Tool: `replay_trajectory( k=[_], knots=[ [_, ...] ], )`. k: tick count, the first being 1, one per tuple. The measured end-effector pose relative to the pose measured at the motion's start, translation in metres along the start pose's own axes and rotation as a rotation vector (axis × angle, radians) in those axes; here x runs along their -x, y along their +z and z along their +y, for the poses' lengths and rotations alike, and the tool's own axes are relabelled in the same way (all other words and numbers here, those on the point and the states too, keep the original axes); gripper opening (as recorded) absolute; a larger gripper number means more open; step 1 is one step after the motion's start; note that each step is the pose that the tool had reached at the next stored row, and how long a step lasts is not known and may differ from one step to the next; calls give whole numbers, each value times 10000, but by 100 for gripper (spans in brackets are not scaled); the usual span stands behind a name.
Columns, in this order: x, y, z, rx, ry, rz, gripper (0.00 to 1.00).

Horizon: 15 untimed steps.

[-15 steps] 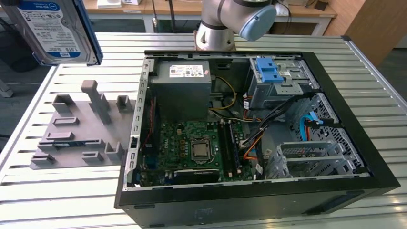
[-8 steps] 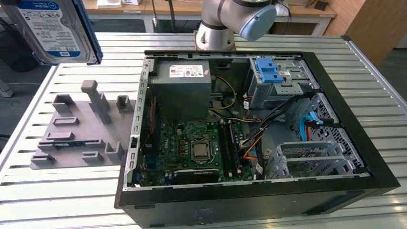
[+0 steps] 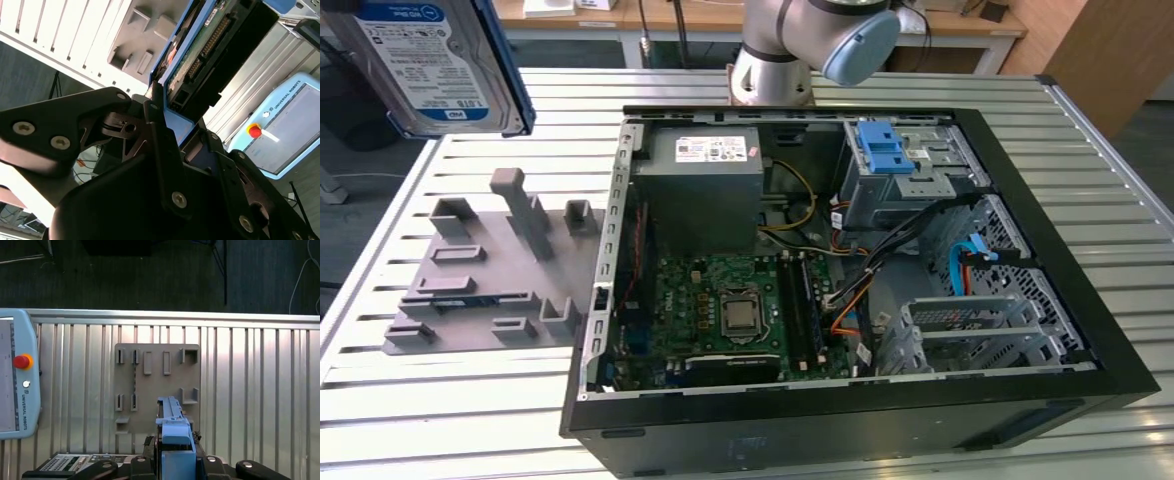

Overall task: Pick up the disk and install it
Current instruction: 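Pick up the disk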

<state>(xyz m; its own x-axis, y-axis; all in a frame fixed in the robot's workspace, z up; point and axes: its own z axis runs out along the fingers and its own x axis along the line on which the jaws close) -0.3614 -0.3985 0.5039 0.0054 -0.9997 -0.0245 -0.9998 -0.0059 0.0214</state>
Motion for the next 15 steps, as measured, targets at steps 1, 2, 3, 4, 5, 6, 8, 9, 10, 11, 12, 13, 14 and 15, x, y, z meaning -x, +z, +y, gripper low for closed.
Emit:
replay_trajectory(
  k=[1, 2, 3, 4, 5, 6, 8, 9, 10, 11, 12, 13, 14, 15],
  knots=[
    [-18, -1, -8, 0, 1, 0, 36],
    [-35, -1, -19, 0, 0, 0, 36],
    [-48, -2, -33, 0, 0, 0, 36],
    [-57, -3, -52, 0, 0, 0, 36],
    [-63, -3, -75, -1, 0, 0, 36],
    [-66, -4, -100, -1, 0, -1, 36],
    [-67, -5, -143, -1, 0, -1, 36],
    [-67, -5, -164, 0, 0, 0, 36],
    [-67, -5, -182, -1, 0, -1, 36],
    [-67, -6, -200, -1, 0, -1, 36],
    [-67, -6, -218, 0, 0, -1, 36],
    [-67, -6, -238, -1, 0, -1, 36],
    [-67, -7, -258, 0, 0, 0, 36],
    [-68, -8, -275, 0, 0, 0, 36]
  ],
)
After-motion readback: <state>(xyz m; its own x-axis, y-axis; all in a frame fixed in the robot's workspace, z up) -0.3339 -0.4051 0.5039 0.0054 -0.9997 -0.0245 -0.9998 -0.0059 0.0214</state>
